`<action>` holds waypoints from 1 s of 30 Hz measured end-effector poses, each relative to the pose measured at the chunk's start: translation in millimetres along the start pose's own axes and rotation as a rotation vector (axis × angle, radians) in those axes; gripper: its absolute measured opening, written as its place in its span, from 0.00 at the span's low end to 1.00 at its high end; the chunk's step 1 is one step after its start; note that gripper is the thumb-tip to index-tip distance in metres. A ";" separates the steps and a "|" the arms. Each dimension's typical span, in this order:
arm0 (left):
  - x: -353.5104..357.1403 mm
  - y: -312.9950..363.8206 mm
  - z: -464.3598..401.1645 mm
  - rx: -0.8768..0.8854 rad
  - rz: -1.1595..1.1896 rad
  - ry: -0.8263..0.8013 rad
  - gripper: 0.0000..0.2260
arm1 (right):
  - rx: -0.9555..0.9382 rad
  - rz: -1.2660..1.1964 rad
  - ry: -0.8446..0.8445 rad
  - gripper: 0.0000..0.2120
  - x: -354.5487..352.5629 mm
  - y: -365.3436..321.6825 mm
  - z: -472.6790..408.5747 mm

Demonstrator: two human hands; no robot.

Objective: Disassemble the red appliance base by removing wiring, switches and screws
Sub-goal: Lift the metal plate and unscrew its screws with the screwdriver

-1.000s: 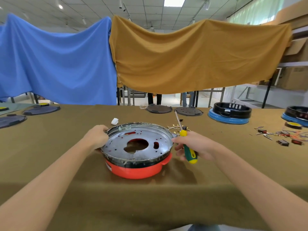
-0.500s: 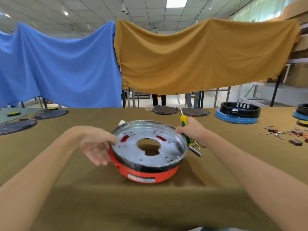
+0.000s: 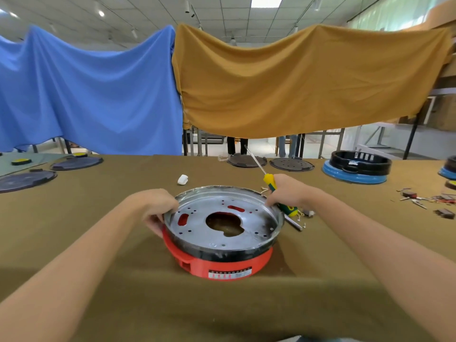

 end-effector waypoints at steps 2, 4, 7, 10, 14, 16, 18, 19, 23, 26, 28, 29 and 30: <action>2.7 6.4 8.3 -0.027 -0.021 -0.068 0.15 | -0.035 -0.013 0.079 0.15 -5.4 -0.8 -2.2; 6.6 10.7 15.5 -0.056 -0.114 -0.107 0.16 | -0.057 0.058 0.123 0.13 -9.0 -2.1 -4.5; 10.9 12.6 17.6 -0.088 -0.322 -0.113 0.13 | -0.048 0.164 0.095 0.09 -8.3 -2.7 -5.2; 8.5 23.7 8.7 0.023 -0.510 0.052 0.15 | -0.137 0.281 0.028 0.06 -10.5 -14.9 -2.1; 25.0 50.4 -2.4 0.405 -0.640 0.282 0.22 | -0.258 0.476 0.055 0.07 -23.3 -30.9 3.4; 41.2 58.3 -5.9 0.519 -0.680 0.246 0.20 | -0.304 0.436 0.083 0.13 -29.8 -33.3 7.9; 54.0 60.4 -12.3 0.525 -0.762 0.190 0.19 | -0.334 0.355 0.097 0.15 -34.6 -34.5 12.5; 57.5 59.9 -16.0 0.516 -0.788 0.176 0.19 | -0.347 0.340 0.103 0.14 -36.4 -35.4 14.1; 66.0 54.8 -25.0 0.506 -0.854 0.178 0.21 | -0.345 0.275 0.114 0.11 -43.7 -34.1 15.6; 67.7 52.1 -25.9 0.483 -0.869 0.166 0.21 | -0.350 0.270 0.112 0.09 -45.1 -33.9 15.7; 67.7 52.0 -25.3 0.471 -0.862 0.145 0.21 | -0.355 0.266 0.100 0.08 -44.5 -34.4 15.0; 67.3 52.0 -24.8 0.468 -0.859 0.136 0.21 | -0.356 0.265 0.096 0.08 -44.1 -34.7 14.8; 67.0 51.9 -24.3 0.465 -0.857 0.130 0.21 | -0.357 0.264 0.092 0.08 -43.7 -34.5 14.7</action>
Point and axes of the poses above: each hand's wrist, its own z-axis away from the middle knuckle, its own x-axis out of the palm, y = z × x, the point moved 7 cm from there along -z, towards the middle knuckle, and after that the axes turned 1 degree about -x, right-handed, at the moved point
